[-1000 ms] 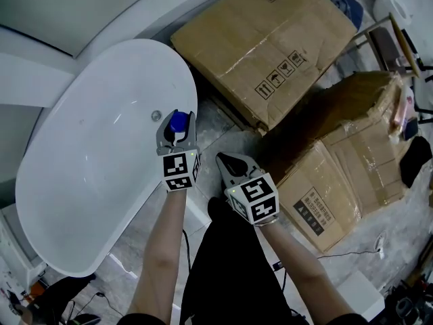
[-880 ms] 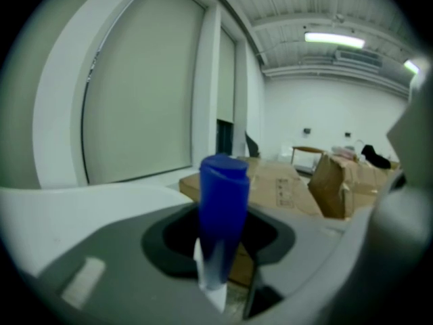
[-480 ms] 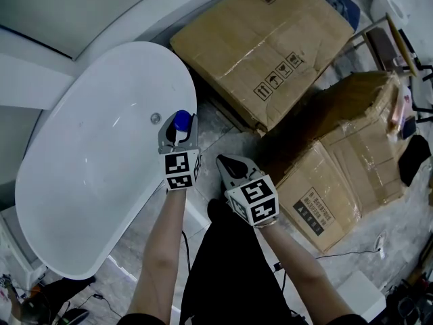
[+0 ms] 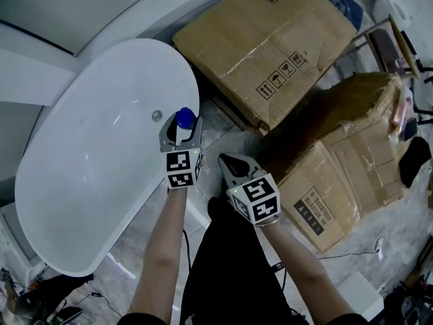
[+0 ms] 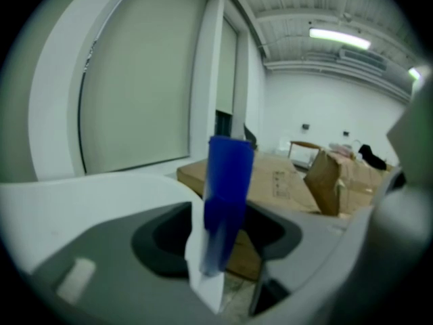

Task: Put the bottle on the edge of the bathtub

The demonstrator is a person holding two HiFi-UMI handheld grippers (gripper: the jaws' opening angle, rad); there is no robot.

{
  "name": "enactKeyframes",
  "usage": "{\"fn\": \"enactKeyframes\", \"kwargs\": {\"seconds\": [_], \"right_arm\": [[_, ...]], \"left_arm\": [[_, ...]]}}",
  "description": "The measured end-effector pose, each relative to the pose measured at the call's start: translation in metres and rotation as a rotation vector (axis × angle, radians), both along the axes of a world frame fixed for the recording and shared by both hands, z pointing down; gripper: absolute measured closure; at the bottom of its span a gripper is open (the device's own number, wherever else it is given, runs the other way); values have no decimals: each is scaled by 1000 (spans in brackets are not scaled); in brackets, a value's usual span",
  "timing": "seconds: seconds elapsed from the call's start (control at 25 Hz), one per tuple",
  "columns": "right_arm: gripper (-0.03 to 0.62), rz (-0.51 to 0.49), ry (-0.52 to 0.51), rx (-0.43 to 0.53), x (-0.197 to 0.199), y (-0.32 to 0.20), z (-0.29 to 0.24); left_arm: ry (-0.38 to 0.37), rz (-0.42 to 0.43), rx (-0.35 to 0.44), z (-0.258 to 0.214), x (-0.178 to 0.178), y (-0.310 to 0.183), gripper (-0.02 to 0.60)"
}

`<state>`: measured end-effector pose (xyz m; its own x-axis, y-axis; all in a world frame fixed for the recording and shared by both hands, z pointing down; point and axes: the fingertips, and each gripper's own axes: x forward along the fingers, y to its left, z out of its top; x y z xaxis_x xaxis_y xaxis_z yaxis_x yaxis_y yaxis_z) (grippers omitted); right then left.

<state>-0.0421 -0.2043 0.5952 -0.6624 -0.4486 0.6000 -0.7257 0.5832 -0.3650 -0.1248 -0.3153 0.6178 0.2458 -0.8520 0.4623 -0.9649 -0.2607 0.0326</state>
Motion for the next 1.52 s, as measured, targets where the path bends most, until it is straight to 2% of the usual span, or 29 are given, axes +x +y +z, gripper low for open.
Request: {"fn": "enactKeyframes", "kwargs": {"seconds": [0.28,0.56,1.08,1.52], "right_arm": [[589,1,4,-1,2,5,-1],[590,-6,7,12,0,15,-8],[591,8,21,56,1,47,-32],[590,18,21,117,0,78,-73]], "left_arm": [[2,-15,-26,0,-3,18,318],[16,-27,-66,-2,-6,56,338],[59,-55,-78,-46,-23,115,490],[73,-46,-28,-104,-32,167,559]]}}
